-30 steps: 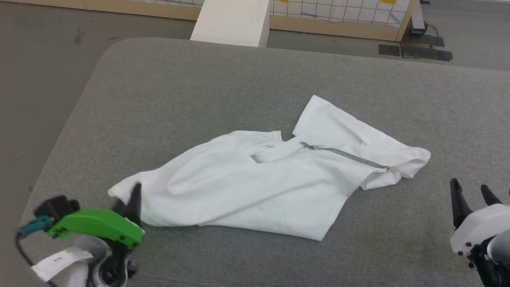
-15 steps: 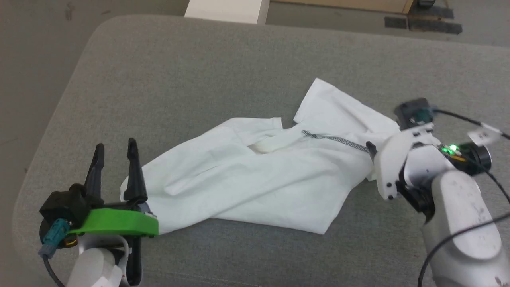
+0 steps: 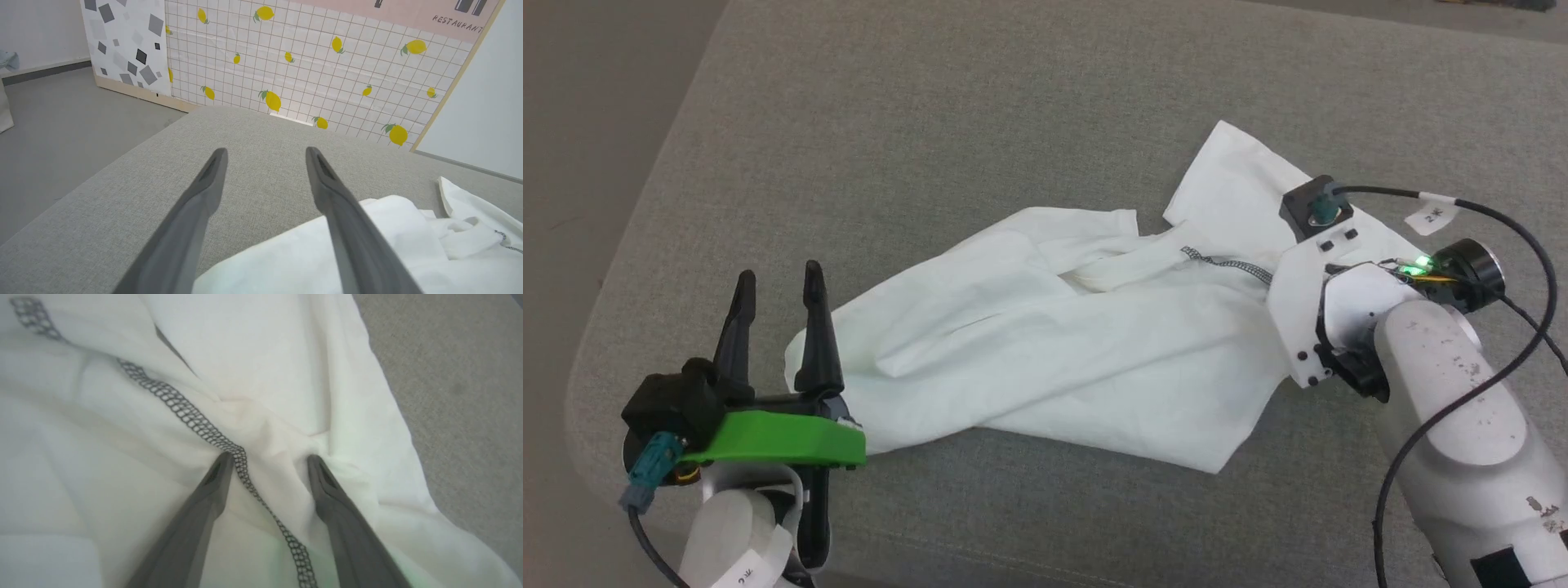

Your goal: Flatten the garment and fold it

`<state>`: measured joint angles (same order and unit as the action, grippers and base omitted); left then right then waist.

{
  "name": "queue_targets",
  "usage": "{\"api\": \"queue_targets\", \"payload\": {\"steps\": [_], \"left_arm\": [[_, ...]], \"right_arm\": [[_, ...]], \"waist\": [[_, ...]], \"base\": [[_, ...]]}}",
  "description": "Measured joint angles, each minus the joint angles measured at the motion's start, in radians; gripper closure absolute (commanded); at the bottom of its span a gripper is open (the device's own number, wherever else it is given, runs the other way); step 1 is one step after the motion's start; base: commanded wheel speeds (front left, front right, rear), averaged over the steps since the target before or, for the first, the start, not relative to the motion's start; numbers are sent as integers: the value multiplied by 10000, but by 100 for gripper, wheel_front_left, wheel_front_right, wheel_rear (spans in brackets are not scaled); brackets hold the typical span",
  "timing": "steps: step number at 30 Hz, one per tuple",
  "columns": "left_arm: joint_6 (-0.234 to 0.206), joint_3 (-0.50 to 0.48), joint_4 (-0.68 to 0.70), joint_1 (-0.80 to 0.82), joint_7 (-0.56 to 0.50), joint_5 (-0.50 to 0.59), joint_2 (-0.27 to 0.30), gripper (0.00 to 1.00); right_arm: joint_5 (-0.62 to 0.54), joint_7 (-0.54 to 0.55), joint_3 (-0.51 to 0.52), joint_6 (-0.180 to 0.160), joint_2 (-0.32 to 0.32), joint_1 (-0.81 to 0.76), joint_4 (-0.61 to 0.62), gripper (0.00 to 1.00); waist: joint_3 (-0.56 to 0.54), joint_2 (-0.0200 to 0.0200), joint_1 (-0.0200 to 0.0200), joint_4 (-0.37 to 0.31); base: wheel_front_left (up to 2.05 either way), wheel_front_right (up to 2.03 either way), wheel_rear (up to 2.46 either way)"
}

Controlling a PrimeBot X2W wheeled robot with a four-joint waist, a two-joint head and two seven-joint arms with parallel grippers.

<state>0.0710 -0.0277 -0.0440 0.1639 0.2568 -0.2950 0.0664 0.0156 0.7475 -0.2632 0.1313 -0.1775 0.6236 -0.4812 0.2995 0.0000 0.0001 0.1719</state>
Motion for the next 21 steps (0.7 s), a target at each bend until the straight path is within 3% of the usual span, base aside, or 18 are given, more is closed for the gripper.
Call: {"api": "queue_targets", "payload": {"steps": [3, 6, 12, 16, 18, 19, 20, 21], "left_arm": [[86, -46, -161, 2, 0, 33, -54, 0], [163, -92, -280, 1, 0, 40, -73, 0], [245, -132, -443, -105, 2, 59, -105, 0], [249, -165, -510, -213, 2, 90, -111, 0], [255, -176, -658, -232, 2, 77, -119, 0], [255, -182, -729, -257, 2, 63, -121, 0], [253, -176, -813, -299, 2, 13, -121, 0], [253, -178, -872, -340, 2, 15, -125, 0]], "right_arm": [[541, -623, 435, 10, -61, -104, 163, 100], [761, -1358, 1613, 12, -192, -313, 663, 100], [403, -1793, 5053, 10, -454, -1455, 2075, 100], [63, -1714, 7214, 10, 38, -2672, 2867, 100], [-105, -1582, 8615, 10, 878, -3790, 3143, 100], [-94, -1609, 8713, 10, 1020, -4012, 3122, 100], [-56, -1728, 8738, 10, 1127, -4170, 3101, 32], [-48, -1893, 8696, 10, 1181, -4255, 3101, 0]], "waist": [[-98, 0, 0, -9], [-303, 0, 0, -67], [-860, 0, -1, -300], [-1108, 0, -1, -479], [-1261, 1, -1, -632], [-1282, 0, -1, -671], [-1302, 0, -1, -711], [-1319, 0, -1, -741]], "base": [[0, 0, 0], [0, 0, 0], [0, 0, 0], [0, 0, 0], [0, 0, 0], [0, 0, 0], [0, 0, 0], [0, 0, 0]]}}
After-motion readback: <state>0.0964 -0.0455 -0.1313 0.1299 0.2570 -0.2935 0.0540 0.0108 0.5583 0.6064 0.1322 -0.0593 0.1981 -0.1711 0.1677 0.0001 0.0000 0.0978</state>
